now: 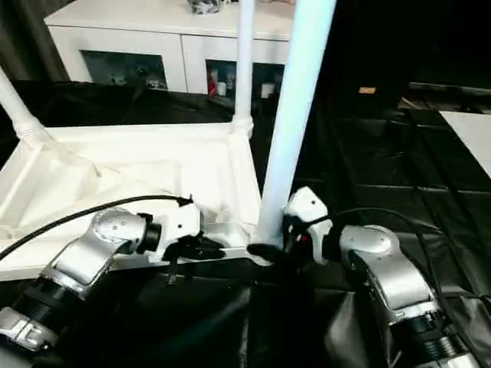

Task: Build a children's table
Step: Rotate leg to tighten

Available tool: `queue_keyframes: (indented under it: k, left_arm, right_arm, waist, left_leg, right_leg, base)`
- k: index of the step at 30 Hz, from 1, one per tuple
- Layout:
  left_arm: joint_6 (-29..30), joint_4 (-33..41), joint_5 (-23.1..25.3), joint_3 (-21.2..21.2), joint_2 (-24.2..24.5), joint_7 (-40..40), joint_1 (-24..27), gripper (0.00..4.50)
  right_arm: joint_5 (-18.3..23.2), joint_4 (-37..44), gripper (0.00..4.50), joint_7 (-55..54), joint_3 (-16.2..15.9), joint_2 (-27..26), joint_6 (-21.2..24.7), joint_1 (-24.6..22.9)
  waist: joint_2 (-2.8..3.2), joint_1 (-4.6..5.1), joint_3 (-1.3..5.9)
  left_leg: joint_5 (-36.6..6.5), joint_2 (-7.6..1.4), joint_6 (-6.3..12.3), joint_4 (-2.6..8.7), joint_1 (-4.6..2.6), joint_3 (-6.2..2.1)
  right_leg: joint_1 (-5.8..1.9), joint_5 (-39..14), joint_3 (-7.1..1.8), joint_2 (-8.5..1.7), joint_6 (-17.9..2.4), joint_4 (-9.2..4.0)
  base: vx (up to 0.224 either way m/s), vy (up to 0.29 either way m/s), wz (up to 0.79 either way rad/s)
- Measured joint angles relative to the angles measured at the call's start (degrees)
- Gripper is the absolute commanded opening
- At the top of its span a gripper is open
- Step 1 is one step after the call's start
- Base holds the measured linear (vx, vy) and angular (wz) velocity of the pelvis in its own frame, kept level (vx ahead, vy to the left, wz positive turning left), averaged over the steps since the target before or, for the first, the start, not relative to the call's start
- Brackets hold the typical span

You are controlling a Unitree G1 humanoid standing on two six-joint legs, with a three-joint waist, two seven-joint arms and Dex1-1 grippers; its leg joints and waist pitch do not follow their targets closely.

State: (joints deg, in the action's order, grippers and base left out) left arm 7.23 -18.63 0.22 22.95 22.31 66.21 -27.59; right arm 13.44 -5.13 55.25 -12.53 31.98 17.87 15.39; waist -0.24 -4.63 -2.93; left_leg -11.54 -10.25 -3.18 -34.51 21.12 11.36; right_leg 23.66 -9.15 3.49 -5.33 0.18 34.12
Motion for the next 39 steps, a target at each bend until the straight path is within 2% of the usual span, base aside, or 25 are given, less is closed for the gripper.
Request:
queue_keyframes:
  k: [3,10,11,14,18,20,22,26,30,31,32,33,35,36,38,39]
  left_arm:
    - [0.0,0.0,-0.1,0.0,0.0,0.3,0.0,0.00]
    - [0.0,0.1,-0.2,0.0,0.1,0.5,0.0,0.00]
    - [0.2,0.1,-0.4,0.0,0.2,0.5,0.0,0.00]
    - [0.6,0.2,-0.5,-0.1,0.4,0.5,0.0,0.00]
    - [3.2,-0.8,0.3,-1.9,-0.8,-3.8,-0.3,0.00]
    - [5.5,-4.2,1.0,-3.4,-4.2,-9.0,-2.1,0.00]
    - [8.2,-8.3,2.5,-4.6,-8.4,-16.0,-5.1,0.00]
    - [12.8,-13.5,3.5,-5.6,-16.5,-27.6,-8.7,0.00]
    - [13.7,-15.4,4.2,-6.2,-19.4,-32.1,-10.0,0.00]
    - [13.6,-15.5,4.5,-6.3,-19.6,-32.6,-10.1,0.00]
    - [13.5,-15.5,4.6,-6.3,-19.7,-32.6,-10.1,0.00]
    - [13.5,-15.5,4.6,-6.3,-19.7,-32.6,-10.1,0.00]
    - [13.0,-15.5,4.9,-6.2,-19.6,-32.6,-10.2,0.00]
    - [11.9,-15.5,5.1,-5.7,-19.1,-32.0,-10.1,0.00]
    - [10.6,-15.4,5.2,-5.1,-18.1,-31.2,-10.1,0.00]
    - [10.2,-15.4,5.2,-5.0,-17.8,-31.0,-10.1,0.00]
  right_arm:
    - [-0.3,0.0,3.62,0.7,-0.5,0.7,0.0,-0.1]
    - [0.0,0.0,3.15,0.9,-0.2,0.3,0.6,-0.2]
    - [0.0,0.0,2.96,0.9,-0.1,0.2,0.6,-0.2]
    - [0.1,-0.2,2.85,-0.1,0.8,-1.3,0.7,-0.7]
    - [-0.4,-4.0,2.72,-9.1,2.2,-8.1,0.6,0.3]
    - [-1.4,-8.0,2.71,-17.6,4.1,-13.7,1.3,2.7]
    - [-3.3,-12.3,2.70,-30.4,7.3,-20.6,2.6,6.1]
    - [-7.0,-18.9,2.70,-49.1,10.1,-28.2,2.2,11.1]
    - [-8.8,-24.6,2.70,-57.9,11.5,-32.4,-1.4,14.4]
    - [-8.7,-26.0,2.70,-57.7,12.1,-32.8,-2.9,14.9]
    - [-8.7,-26.4,3.25,-57.4,12.5,-32.9,-3.7,14.9]
    - [-8.6,-26.6,3.39,-57.1,12.7,-32.9,-4.1,14.9]
    - [-8.6,-26.5,3.46,-56.1,12.8,-33.0,-4.8,14.7]
    - [-8.7,-25.8,3.68,-55.3,12.8,-32.9,-5.1,14.1]
    - [-8.7,-24.5,3.68,-53.6,12.5,-32.6,-5.9,12.9]
    - [-8.7,-24.3,3.85,-53.2,12.1,-32.5,-6.1,12.8]
  waist:
    - [-0.01,-0.06,-0.01]
    - [-0.01,-0.12,-0.01]
    - [-0.01,-0.13,-0.01]
    - [-0.01,-0.13,0.00]
    - [-0.06,1.28,0.01]
    - [-0.14,1.84,0.03]
    - [-0.15,2.70,0.03]
    - [-0.14,2.82,0.05]
    - [-0.04,2.87,0.11]
    - [-0.04,2.90,0.11]
    - [-0.04,2.89,0.11]
    - [-0.04,2.88,0.11]
    - [-0.03,2.87,0.11]
    - [-0.03,2.83,0.11]
    - [-0.03,2.72,0.11]
    - [-0.02,2.70,0.10]
  left_leg:
    - [0.0,0.00,0.00,-0.01,0.01,0.01]
    - [0.0,-0.01,0.01,-0.01,0.01,0.01]
    - [0.0,-0.01,0.01,-0.01,0.00,0.01]
    - [0.0,-0.03,0.01,-0.01,-0.02,0.01]
    - [0.0,-0.05,-0.05,-0.05,-0.10,0.00]
    - [0.0,-0.04,-0.05,-0.08,-0.15,0.00]
    - [0.1,-0.02,-0.10,-0.18,-0.07,-0.01]
    - [0.1,0.06,-0.11,-0.21,-0.12,-0.06]
    - [0.1,0.06,-0.11,-0.14,-0.14,-0.07]
    - [0.1,0.06,-0.11,-0.11,-0.11,-0.08]
    - [0.1,0.06,-0.11,-0.11,-0.11,-0.08]
    - [0.1,0.06,-0.11,-0.11,-0.12,-0.08]
    - [0.1,0.06,-0.11,-0.08,-0.11,-0.08]
    - [0.1,0.05,-0.11,-0.05,-0.09,-0.08]
    - [0.1,0.05,-0.10,0.02,-0.03,-0.07]
    - [0.1,0.04,-0.10,0.04,-0.02,-0.07]
  right_leg:
    - [0.00,0.0,0.00,0.00,0.0,-0.02]
    - [0.01,0.0,0.00,0.01,0.0,-0.02]
    - [0.00,0.0,0.00,0.01,0.0,-0.01]
    - [0.00,0.0,0.00,0.02,0.0,0.01]
    - [-0.02,0.0,0.02,0.05,0.0,0.07]
    - [-0.08,0.0,0.02,0.05,0.0,0.02]
    - [0.02,0.0,0.02,0.03,0.0,-0.03]
    - [-0.10,0.0,-0.01,-0.01,0.0,-0.14]
    - [-0.10,0.0,0.02,0.00,0.1,-0.11]
    - [-0.08,0.0,0.04,0.00,0.1,-0.13]
    - [-0.09,0.0,0.04,0.00,0.1,-0.12]
    - [-0.09,0.1,0.03,0.00,0.0,-0.12]
    - [-0.08,0.2,0.04,0.00,-0.1,-0.11]
    - [-0.05,0.1,0.04,0.00,-0.1,-0.12]
    - [0.06,0.1,0.05,0.00,-0.1,-0.10]
    - [0.12,0.1,0.05,0.01,-0.1,-0.05]
  base:
    - [0.000,0.000,0.00]
    - [0.000,0.000,0.00]
    - [0.000,0.000,0.00]
    - [0.000,0.000,0.00]
    - [0.000,0.000,0.00]
    - [0.000,0.000,0.00]
    - [0.000,0.000,0.00]
    - [0.000,0.000,0.00]
    - [0.000,0.000,0.00]
    - [0.000,0.000,0.00]
    - [0.000,0.000,0.00]
    - [0.000,0.000,0.00]
    - [0.000,0.000,0.00]
    - [0.000,0.000,0.00]
    - [0.000,0.000,0.00]
    - [0.000,0.000,0.00]
